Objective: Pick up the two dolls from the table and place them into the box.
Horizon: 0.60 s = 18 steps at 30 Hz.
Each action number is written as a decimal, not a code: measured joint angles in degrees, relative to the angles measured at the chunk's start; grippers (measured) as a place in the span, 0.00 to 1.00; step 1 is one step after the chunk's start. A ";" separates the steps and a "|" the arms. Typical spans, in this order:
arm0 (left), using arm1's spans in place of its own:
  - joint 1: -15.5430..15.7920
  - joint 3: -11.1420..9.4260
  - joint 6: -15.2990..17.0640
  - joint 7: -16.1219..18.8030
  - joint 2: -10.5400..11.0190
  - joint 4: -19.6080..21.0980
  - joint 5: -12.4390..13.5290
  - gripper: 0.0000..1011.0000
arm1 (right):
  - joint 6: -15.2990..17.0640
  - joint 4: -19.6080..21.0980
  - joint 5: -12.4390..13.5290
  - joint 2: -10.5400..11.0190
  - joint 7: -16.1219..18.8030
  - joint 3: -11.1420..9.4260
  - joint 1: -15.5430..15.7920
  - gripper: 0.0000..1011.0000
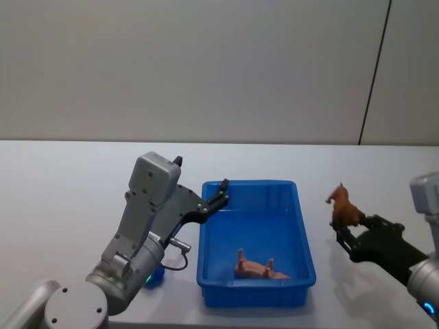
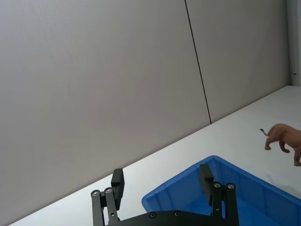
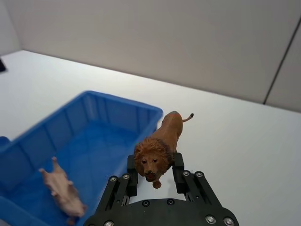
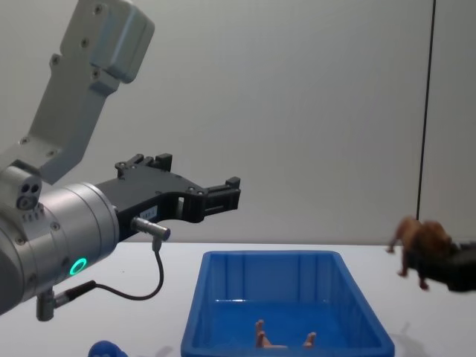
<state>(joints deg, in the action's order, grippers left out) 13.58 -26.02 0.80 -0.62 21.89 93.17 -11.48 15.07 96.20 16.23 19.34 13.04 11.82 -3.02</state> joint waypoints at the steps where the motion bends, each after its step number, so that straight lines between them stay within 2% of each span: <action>1: 0.00 0.00 0.00 0.00 0.00 0.00 0.00 0.99 | 0.01 0.37 0.02 -0.03 0.32 0.05 -0.16 0.42; 7: 0.00 0.00 0.00 0.00 0.00 0.00 0.00 0.99 | 1.01 2.42 -0.44 -0.70 3.24 0.91 -1.19 0.42; 16: 0.00 0.00 0.00 0.00 0.00 0.00 0.00 0.99 | 3.78 3.36 -3.30 -2.88 5.49 3.20 -2.91 0.42; 18: 0.00 0.00 0.00 0.00 0.00 0.00 0.00 0.99 | 4.33 3.04 -4.09 -3.48 5.61 3.75 -3.37 0.48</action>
<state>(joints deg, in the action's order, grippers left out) 13.59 -26.02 0.80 -0.63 21.89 93.17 -11.48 19.39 99.24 12.14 15.85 18.65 15.58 -6.39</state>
